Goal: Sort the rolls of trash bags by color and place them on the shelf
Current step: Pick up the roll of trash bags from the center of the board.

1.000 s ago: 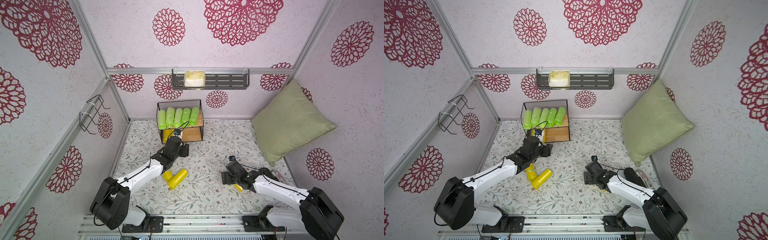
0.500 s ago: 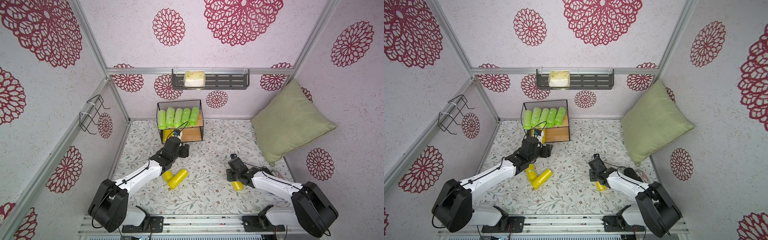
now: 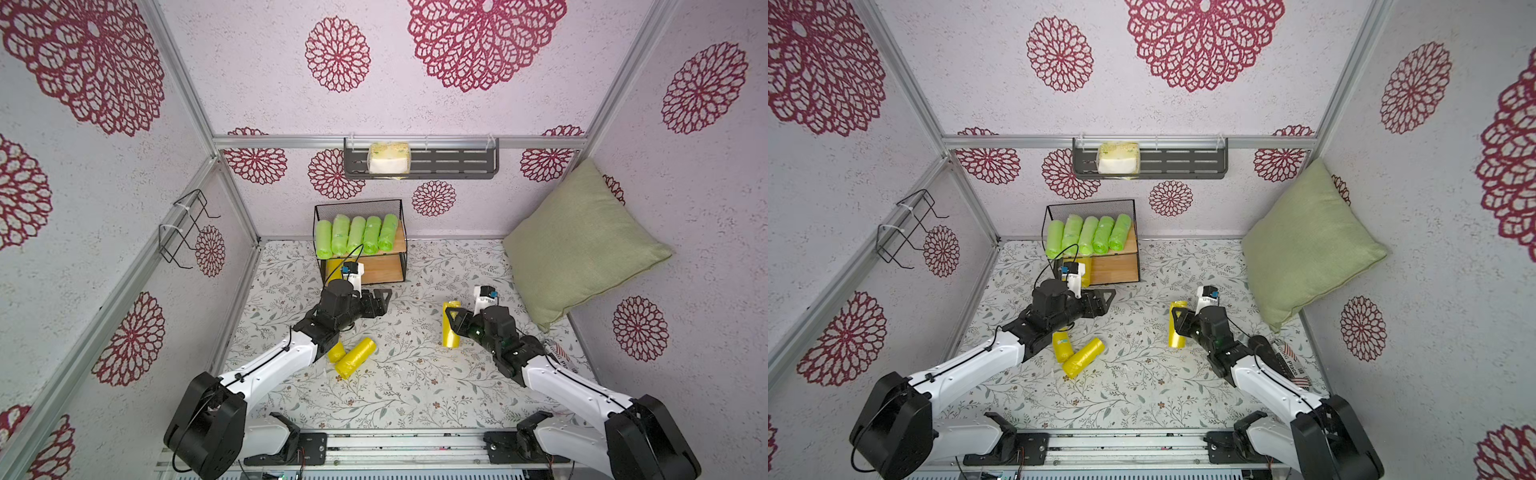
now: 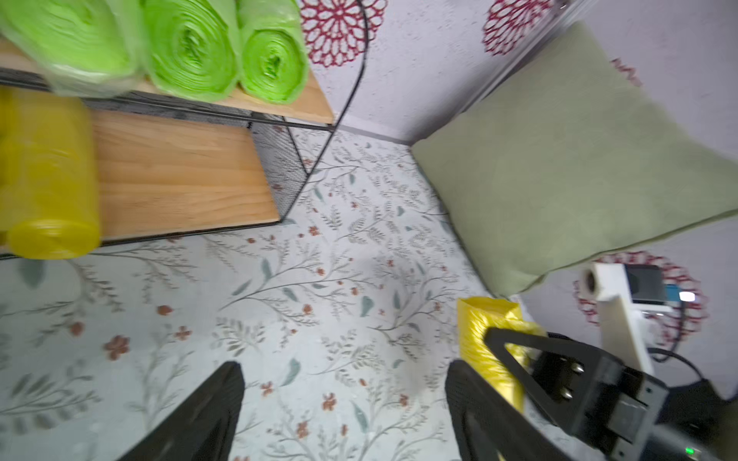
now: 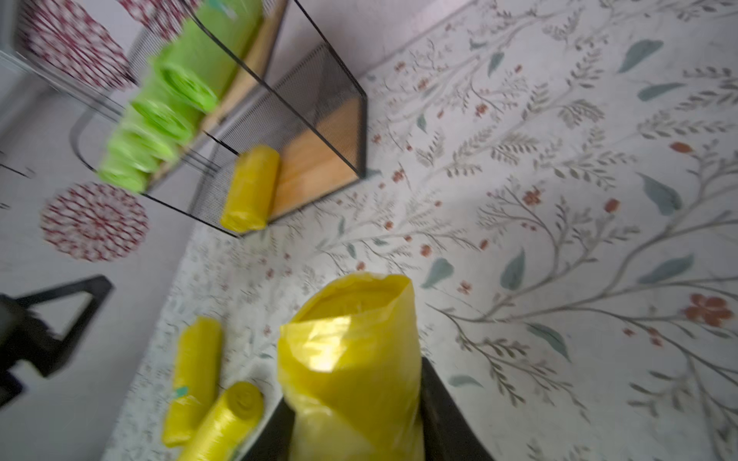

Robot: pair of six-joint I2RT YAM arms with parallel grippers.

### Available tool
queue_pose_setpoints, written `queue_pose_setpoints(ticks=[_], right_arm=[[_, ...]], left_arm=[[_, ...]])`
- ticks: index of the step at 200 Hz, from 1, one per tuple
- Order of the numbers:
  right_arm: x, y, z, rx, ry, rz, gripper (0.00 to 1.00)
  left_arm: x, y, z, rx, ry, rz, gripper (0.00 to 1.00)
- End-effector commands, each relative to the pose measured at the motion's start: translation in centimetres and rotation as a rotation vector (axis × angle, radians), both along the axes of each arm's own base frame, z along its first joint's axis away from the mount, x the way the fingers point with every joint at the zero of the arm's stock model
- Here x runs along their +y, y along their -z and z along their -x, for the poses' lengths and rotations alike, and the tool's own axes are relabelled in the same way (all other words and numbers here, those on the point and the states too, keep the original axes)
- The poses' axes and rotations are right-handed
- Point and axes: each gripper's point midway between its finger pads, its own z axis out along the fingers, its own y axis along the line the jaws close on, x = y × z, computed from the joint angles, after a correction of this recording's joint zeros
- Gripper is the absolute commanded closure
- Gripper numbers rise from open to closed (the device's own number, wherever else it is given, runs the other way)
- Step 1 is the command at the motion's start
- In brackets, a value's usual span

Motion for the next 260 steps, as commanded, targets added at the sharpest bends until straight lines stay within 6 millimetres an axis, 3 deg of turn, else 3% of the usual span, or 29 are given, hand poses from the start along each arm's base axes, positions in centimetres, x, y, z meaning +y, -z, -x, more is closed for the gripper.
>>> queue_pose_setpoints(ticks=[1, 27, 85, 193, 222, 260], right_arm=[[1.0, -9.1, -1.1, -0.218, 0.043, -0.332, 0.63], [1.9, -11.8, -1.4, -0.27, 0.046, -0.458, 0.62], [3.0, -15.0, -1.4, -0.318, 0.019, -0.666, 0.62], [4.0, -17.1, -1.7, -0.332, -0.031, -0.863, 0.62], [4.2, -17.2, -1.7, -0.333, -0.032, -0.875, 0.62], [4.3, -16.5, -2.0, -0.321, -0.024, -0.865, 0.61]], left_arm=[[-4.7, -4.8, 2.4, -0.045, 0.207, 0.274, 0.15], [-7.0, -5.9, 3.8, -0.069, 0.3, 0.357, 0.11], [-8.5, -5.7, 3.1, -0.031, 0.339, 0.509, 0.07], [-11.1, -4.9, 3.2, -0.017, 0.396, 0.5, 0.09], [-11.3, -5.2, 3.1, -0.031, 0.4, 0.506, 0.18], [-11.3, -5.4, 2.9, -0.062, 0.404, 0.519, 0.45]])
